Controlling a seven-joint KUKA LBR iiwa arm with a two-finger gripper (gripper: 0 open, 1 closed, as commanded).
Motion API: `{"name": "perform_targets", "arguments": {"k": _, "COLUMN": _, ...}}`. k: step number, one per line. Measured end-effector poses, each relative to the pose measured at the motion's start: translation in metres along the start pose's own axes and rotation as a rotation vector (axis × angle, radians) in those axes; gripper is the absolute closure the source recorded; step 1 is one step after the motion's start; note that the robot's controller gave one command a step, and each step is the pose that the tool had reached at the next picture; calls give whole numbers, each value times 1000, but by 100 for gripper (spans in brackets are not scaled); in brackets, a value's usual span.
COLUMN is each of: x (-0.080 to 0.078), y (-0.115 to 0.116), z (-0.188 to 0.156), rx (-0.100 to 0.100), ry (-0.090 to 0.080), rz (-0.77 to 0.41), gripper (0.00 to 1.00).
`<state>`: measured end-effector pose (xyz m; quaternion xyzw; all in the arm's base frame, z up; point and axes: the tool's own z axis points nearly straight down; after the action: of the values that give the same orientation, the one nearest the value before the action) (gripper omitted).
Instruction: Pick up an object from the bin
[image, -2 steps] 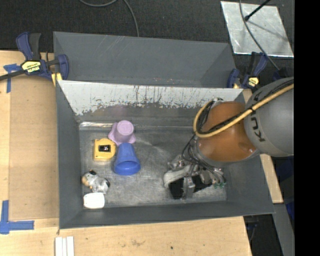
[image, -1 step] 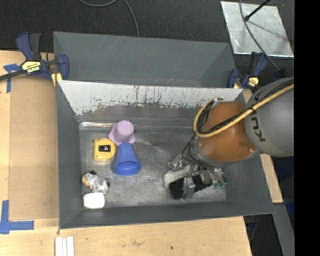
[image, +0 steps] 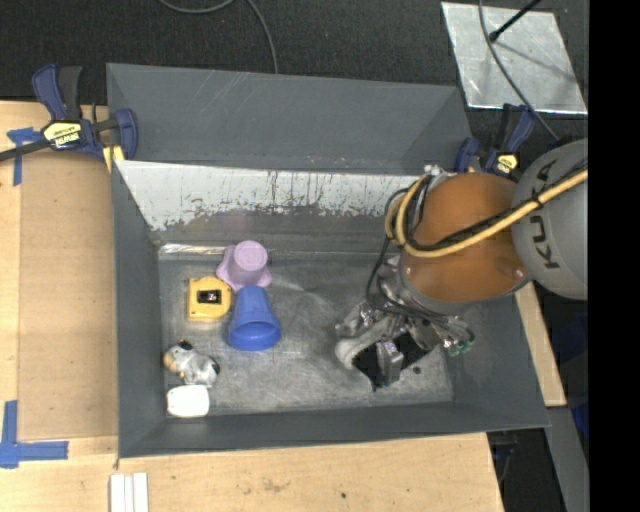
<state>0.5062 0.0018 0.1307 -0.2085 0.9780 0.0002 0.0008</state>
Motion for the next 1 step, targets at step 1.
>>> {"name": "perform_targets", "arguments": {"k": 1, "x": 0, "y": 0, "z": 0, "rx": 0, "ry": 0, "rz": 0, "gripper": 100}}
